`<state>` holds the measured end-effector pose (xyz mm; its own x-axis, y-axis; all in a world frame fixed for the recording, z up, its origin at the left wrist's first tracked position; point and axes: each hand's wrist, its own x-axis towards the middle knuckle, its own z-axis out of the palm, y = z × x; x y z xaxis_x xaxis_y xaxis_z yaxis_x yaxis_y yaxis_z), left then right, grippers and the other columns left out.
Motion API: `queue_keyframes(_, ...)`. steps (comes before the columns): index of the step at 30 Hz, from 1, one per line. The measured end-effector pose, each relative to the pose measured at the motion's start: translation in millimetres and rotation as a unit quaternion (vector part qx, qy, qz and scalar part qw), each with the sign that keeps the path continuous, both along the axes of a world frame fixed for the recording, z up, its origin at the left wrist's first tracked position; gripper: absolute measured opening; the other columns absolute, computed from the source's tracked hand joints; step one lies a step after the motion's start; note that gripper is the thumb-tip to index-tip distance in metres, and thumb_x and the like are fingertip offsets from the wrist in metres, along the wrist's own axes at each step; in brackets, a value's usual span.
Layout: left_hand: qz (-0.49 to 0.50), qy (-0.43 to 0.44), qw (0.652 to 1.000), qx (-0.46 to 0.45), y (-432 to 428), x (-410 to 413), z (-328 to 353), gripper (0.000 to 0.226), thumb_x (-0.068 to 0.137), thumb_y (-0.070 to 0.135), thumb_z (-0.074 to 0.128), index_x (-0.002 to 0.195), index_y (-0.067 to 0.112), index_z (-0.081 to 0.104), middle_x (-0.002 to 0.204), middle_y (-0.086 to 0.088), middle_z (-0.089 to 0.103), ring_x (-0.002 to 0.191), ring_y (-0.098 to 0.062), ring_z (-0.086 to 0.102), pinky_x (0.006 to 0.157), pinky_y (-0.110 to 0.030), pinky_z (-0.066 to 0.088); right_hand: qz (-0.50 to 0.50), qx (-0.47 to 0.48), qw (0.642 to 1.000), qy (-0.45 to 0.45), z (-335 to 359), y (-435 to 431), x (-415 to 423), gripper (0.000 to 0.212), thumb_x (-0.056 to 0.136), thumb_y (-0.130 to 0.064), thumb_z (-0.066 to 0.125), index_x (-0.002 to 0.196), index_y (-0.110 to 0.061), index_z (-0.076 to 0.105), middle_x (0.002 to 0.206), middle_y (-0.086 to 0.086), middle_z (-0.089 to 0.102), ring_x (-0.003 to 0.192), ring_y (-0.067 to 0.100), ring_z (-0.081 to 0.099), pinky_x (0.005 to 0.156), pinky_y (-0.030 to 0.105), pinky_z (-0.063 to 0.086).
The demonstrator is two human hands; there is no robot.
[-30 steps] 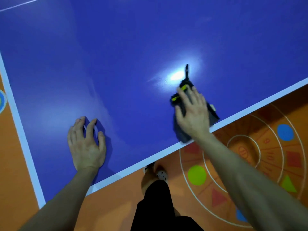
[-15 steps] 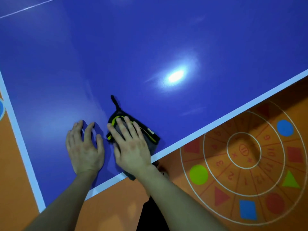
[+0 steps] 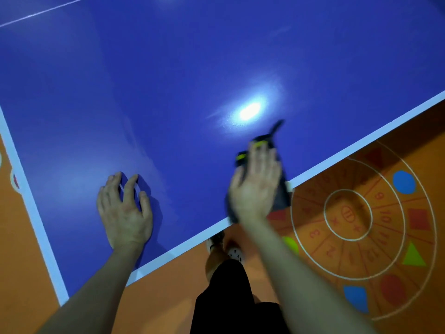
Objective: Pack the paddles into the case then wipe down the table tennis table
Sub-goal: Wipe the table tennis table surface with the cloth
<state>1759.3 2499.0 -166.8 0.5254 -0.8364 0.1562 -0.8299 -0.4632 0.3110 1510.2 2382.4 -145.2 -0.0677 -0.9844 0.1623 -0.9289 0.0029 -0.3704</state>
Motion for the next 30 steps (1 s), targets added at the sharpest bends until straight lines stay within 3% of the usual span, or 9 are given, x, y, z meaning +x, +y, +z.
queue_keyframes(4,-0.003,-0.006,1.0,-0.006,0.7,1.1,-1.2,0.044,0.108,0.029,0.043,0.148,0.015,0.057,0.162,-0.013,0.042,0.155,-0.034,0.034,0.128,-0.058,0.023,0.353,0.063,0.933,-0.02,8.5,80.4,54.6,0.071,0.105,-0.032,0.056,0.172,-0.026,0.032,0.179,0.006,0.027,0.169,0.028,0.01,0.134,0.054,0.019)
queue_keyframes(7,-0.003,-0.008,1.0,-0.004,-0.3,2.1,-3.0,0.044,0.108,0.028,0.043,0.147,0.014,0.058,0.161,-0.013,0.043,0.153,-0.035,0.036,0.127,-0.058,0.024,0.501,0.038,0.864,-0.027,1.9,30.4,7.4,0.069,0.104,-0.027,0.06,0.169,-0.028,0.038,0.177,0.001,0.032,0.169,0.023,0.016,0.135,0.05,0.018)
queue_keyframes(12,-0.009,-0.011,1.0,-0.007,-0.1,3.7,-4.0,0.044,0.108,0.026,0.044,0.147,0.013,0.058,0.16,-0.014,0.043,0.151,-0.037,0.038,0.126,-0.058,0.026,0.228,0.018,0.973,-0.013,-4.1,-119.3,-65.6,0.07,0.104,-0.037,0.055,0.171,-0.032,0.033,0.175,-0.002,0.038,0.166,0.023,0.026,0.132,0.055,0.024)
queue_keyframes(16,0.003,-0.019,1.0,-0.005,2.1,2.6,-3.2,0.041,0.108,0.023,0.045,0.147,0.015,0.057,0.159,-0.013,0.044,0.147,-0.037,0.041,0.123,-0.057,0.03,-0.021,0.01,1.0,-0.012,-5.5,-133.4,-9.4,0.074,0.1,-0.039,0.047,0.172,-0.028,0.029,0.177,0.002,0.034,0.166,0.028,0.023,0.135,0.053,0.017)
queue_keyframes(19,-0.008,-0.011,1.0,-0.014,-0.1,3.0,2.5,0.04,0.108,0.018,0.047,0.147,0.015,0.057,0.159,-0.014,0.045,0.148,-0.036,0.041,0.123,-0.057,0.03,0.136,-0.01,0.991,-0.002,-1.2,-52.9,46.1,0.074,0.101,-0.035,0.053,0.171,-0.024,0.034,0.176,0.005,0.035,0.166,0.03,0.025,0.134,0.054,0.019)
queue_keyframes(23,-0.008,0.058,0.998,-0.026,2.0,5.8,9.2,0.047,0.104,0.01,0.047,0.15,0.017,0.056,0.163,-0.008,0.045,0.155,-0.03,0.036,0.128,-0.055,0.026,0.601,0.036,0.798,0.021,3.5,32.8,56.5,0.07,0.103,-0.033,0.06,0.169,-0.026,0.04,0.177,0.004,0.032,0.169,0.028,0.016,0.134,0.054,0.019)
queue_keyframes(27,-0.019,0.156,0.987,-0.028,5.8,28.0,23.3,0.053,0.097,0.001,0.056,0.146,0.02,0.058,0.159,0.004,0.051,0.153,-0.018,0.041,0.128,-0.047,0.029,0.8,0.039,0.596,0.054,0.0,-46.7,73.0,0.065,0.106,-0.036,0.061,0.168,-0.029,0.042,0.178,0.0,0.03,0.169,0.023,0.016,0.134,0.052,0.022)
queue_keyframes(28,-0.03,0.157,0.987,-0.024,6.2,37.3,27.6,0.052,0.096,0.001,0.058,0.144,0.02,0.059,0.154,0.005,0.056,0.147,-0.019,0.047,0.124,-0.047,0.035,0.799,0.033,0.597,0.061,-0.8,-79.7,90.0,0.065,0.107,-0.037,0.061,0.168,-0.029,0.041,0.178,-0.001,0.031,0.168,0.023,0.019,0.134,0.05,0.022)
queue_keyframes(30,-0.041,0.161,0.986,-0.014,3.1,57.6,36.9,0.049,0.095,0.005,0.06,0.142,0.019,0.06,0.14,0.003,0.064,0.132,-0.023,0.055,0.115,-0.048,0.044,0.707,0.015,0.705,0.053,-1.7,-140.5,134.8,0.07,0.105,-0.041,0.062,0.169,-0.03,0.038,0.177,-0.001,0.034,0.166,0.024,0.025,0.133,0.051,0.025)
